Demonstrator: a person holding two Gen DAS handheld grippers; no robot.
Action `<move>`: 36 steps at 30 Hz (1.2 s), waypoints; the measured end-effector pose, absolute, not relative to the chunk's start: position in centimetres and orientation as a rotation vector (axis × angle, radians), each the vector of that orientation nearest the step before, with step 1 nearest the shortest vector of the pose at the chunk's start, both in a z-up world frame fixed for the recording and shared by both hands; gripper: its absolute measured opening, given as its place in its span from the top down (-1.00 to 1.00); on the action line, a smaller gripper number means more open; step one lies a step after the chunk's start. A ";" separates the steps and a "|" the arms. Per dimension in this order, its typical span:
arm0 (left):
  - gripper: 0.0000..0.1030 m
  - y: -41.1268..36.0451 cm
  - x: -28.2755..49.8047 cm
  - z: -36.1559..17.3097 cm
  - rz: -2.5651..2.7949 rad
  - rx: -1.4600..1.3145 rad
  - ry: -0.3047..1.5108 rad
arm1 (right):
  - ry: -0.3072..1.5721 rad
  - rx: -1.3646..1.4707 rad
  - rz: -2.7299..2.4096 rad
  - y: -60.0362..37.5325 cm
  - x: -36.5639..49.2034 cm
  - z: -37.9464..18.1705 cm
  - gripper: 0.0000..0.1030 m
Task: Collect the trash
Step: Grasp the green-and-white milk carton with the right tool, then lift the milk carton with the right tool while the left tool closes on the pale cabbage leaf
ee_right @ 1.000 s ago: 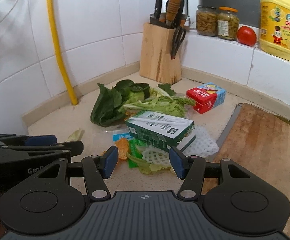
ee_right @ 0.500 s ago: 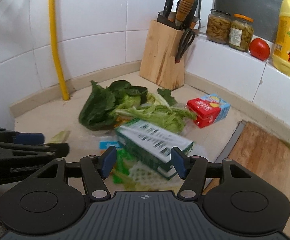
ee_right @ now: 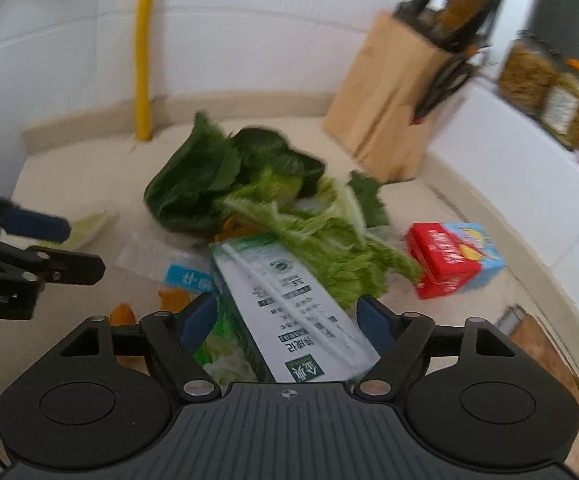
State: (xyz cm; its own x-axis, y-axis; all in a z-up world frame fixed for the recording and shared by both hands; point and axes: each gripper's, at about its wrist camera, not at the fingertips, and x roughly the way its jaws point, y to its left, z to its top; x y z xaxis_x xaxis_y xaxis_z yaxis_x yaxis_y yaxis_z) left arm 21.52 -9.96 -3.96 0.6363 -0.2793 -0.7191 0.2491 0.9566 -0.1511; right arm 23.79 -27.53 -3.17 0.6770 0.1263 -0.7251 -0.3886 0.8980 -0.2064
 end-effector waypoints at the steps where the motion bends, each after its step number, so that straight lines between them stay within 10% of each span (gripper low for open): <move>1: 0.07 -10.0 21.5 -4.1 -0.308 -0.036 0.831 | 0.790 -0.376 0.311 -27.5 24.1 -3.4 -0.61; 12: 0.07 -11.0 20.8 -5.2 -0.398 -0.032 0.881 | 0.917 -0.257 0.376 -29.1 24.4 -2.8 -0.19; 36: 0.05 -10.3 22.4 -7.2 -0.324 0.233 0.853 | 0.916 -0.135 0.433 -29.6 18.5 -2.5 -0.44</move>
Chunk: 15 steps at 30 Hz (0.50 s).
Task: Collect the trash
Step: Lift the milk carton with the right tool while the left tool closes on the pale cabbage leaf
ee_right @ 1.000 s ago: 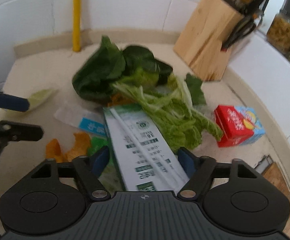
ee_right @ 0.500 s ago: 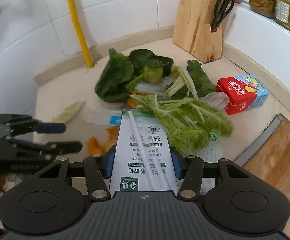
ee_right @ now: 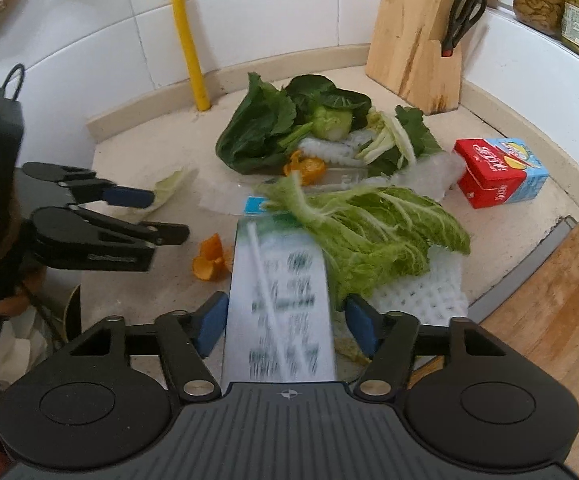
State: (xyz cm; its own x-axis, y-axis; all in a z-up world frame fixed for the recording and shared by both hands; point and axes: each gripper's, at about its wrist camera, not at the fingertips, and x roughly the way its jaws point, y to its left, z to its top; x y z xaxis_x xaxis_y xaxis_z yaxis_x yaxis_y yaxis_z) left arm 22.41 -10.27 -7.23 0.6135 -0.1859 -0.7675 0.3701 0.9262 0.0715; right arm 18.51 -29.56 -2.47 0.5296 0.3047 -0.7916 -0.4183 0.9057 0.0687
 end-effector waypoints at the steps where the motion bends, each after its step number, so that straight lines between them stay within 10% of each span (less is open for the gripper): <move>1: 0.05 -10.3 22.4 -7.2 -0.334 0.238 0.853 | 0.915 -0.136 0.434 -29.5 18.5 -2.7 -0.44; 5: 0.21 -10.4 22.2 -7.2 -0.369 0.242 0.854 | 0.931 -0.127 0.432 -29.1 18.6 -3.1 -0.29; 8: 0.84 -9.9 22.3 -6.7 -0.355 0.228 0.870 | 0.925 -0.129 0.422 -29.2 18.1 -2.6 -0.22; 15: 0.87 -8.3 22.3 -5.7 -0.379 0.092 0.882 | 0.931 0.137 0.471 -32.0 17.0 -0.4 -0.17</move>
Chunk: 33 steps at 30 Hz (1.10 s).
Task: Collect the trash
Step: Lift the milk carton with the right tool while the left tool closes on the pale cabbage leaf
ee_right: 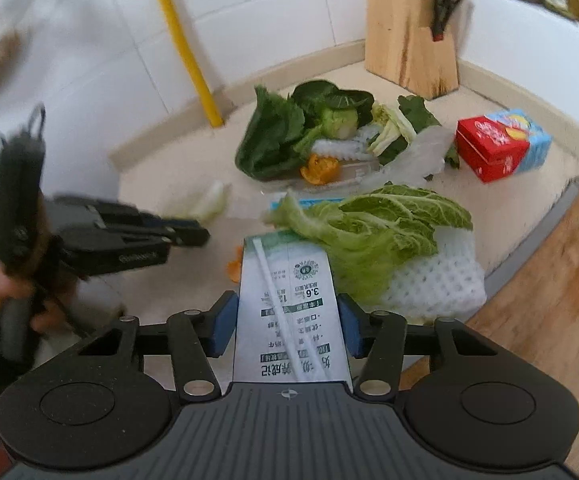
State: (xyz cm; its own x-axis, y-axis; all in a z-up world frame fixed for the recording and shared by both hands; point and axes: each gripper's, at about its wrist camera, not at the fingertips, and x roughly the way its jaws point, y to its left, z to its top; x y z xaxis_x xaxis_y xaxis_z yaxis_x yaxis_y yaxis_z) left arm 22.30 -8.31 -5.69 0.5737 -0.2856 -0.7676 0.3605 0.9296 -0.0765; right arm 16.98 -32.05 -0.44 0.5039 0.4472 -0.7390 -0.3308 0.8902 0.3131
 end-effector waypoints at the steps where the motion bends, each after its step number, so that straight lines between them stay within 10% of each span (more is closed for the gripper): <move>1: 0.87 -8.3 22.3 -5.7 -0.372 0.091 0.883 | 0.933 0.191 0.473 -32.6 17.0 -0.4 -0.16; 6: 0.80 -8.2 22.0 -6.2 -0.372 0.131 0.877 | 0.950 0.110 0.436 -31.9 15.6 -1.1 -0.16; 12: 0.20 -8.8 23.0 -7.1 -0.343 0.189 0.847 | 0.967 0.042 0.458 -30.4 14.9 -2.1 -0.16; 31: 0.20 -7.4 25.2 -7.6 -0.293 0.258 0.842 | 0.985 -0.017 0.454 -28.8 15.3 -4.3 -0.27; 33: 0.45 -7.4 25.6 -7.2 -0.303 0.237 0.881 | 0.987 0.000 0.444 -28.9 15.3 -4.3 -0.26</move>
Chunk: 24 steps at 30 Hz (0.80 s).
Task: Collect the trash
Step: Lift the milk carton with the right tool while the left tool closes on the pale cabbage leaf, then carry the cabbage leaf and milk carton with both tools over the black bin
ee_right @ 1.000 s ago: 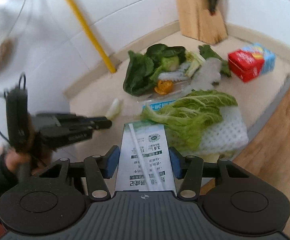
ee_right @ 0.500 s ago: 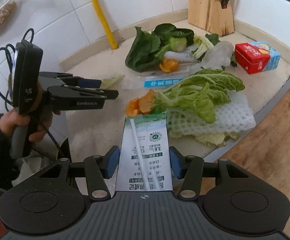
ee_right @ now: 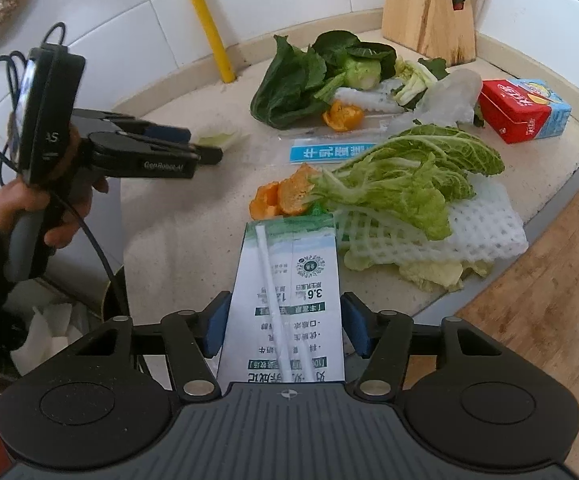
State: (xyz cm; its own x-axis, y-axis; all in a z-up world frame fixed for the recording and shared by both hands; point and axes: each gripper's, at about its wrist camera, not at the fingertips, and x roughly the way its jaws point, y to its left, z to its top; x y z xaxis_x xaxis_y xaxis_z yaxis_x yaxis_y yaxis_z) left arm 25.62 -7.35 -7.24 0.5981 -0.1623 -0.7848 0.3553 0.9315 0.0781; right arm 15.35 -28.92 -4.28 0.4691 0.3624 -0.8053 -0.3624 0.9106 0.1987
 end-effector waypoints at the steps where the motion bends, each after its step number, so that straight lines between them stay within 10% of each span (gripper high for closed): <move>1: 0.55 -7.3 25.7 -7.1 -0.313 0.214 0.903 | 0.990 0.011 0.439 -29.0 15.3 -4.3 -0.24; 6: 0.90 -6.9 24.8 -6.6 -0.305 0.181 0.944 | 0.992 0.091 0.419 -29.9 15.2 -3.6 -0.17; 24: 0.93 -4.9 20.3 -2.6 -0.379 -0.041 0.886 | 0.879 0.236 0.392 -29.6 13.8 -1.4 -0.17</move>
State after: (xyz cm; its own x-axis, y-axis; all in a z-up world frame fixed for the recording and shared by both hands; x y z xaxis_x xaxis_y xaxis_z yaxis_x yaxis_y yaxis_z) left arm 20.34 -4.87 -2.63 0.5706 -0.3400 -0.7475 0.3060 0.9328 -0.1906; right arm 13.81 -29.62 -1.41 0.5739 0.4263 -0.6992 -0.2353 0.9036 0.3579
